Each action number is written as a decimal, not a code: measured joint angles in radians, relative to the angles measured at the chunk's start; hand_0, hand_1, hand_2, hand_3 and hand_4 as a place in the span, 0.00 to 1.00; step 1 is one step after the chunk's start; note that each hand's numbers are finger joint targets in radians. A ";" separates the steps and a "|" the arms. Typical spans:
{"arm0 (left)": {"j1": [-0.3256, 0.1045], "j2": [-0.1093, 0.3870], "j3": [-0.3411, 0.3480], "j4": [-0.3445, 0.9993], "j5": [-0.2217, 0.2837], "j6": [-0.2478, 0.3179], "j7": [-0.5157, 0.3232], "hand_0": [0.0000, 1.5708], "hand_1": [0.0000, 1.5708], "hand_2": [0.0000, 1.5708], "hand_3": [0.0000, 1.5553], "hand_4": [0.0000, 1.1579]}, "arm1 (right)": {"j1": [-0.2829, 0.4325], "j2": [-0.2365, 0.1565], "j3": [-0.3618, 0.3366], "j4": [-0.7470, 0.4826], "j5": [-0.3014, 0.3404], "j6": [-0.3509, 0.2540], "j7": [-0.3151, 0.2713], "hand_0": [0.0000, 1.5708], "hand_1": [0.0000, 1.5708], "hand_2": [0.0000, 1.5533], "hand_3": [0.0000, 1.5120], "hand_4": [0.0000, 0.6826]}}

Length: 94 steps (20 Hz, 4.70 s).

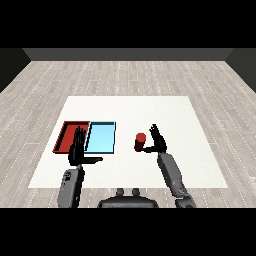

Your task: Pick the red can and put it in the red box

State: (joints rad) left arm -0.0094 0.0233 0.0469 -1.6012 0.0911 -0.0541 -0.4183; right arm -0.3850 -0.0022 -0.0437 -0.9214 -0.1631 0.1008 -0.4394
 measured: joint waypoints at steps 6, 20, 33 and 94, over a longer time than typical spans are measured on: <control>0.001 0.012 0.007 -0.003 0.008 -0.009 0.006 0.00 0.00 0.00 0.00 0.00 | -0.022 0.001 0.034 0.074 -0.031 -0.017 -0.040 0.00 0.00 0.00 0.00 0.00; -0.015 0.021 0.016 -0.022 0.001 0.003 0.021 0.00 0.00 0.00 0.00 0.00 | -0.159 0.001 0.080 0.293 -0.119 -0.017 -0.126 0.00 0.00 0.00 0.00 0.00; -0.013 0.029 0.027 -0.009 0.009 -0.009 0.014 0.00 0.00 0.00 0.00 0.00 | -0.254 0.002 0.232 0.419 -0.276 -0.064 -0.167 0.00 0.00 0.00 0.00 0.00; -0.167 -0.023 -0.368 0.156 0.020 0.221 0.152 0.00 0.00 0.00 0.00 0.00 | -0.027 -0.004 0.449 -0.398 -0.036 -0.547 0.152 0.93 0.93 0.93 0.92 0.93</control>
State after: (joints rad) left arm -0.1762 0.0002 -0.3212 -1.4453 0.1106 0.1673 -0.2660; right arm -0.4118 -0.0061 0.4055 -1.3199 -0.1993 -0.4460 -0.2872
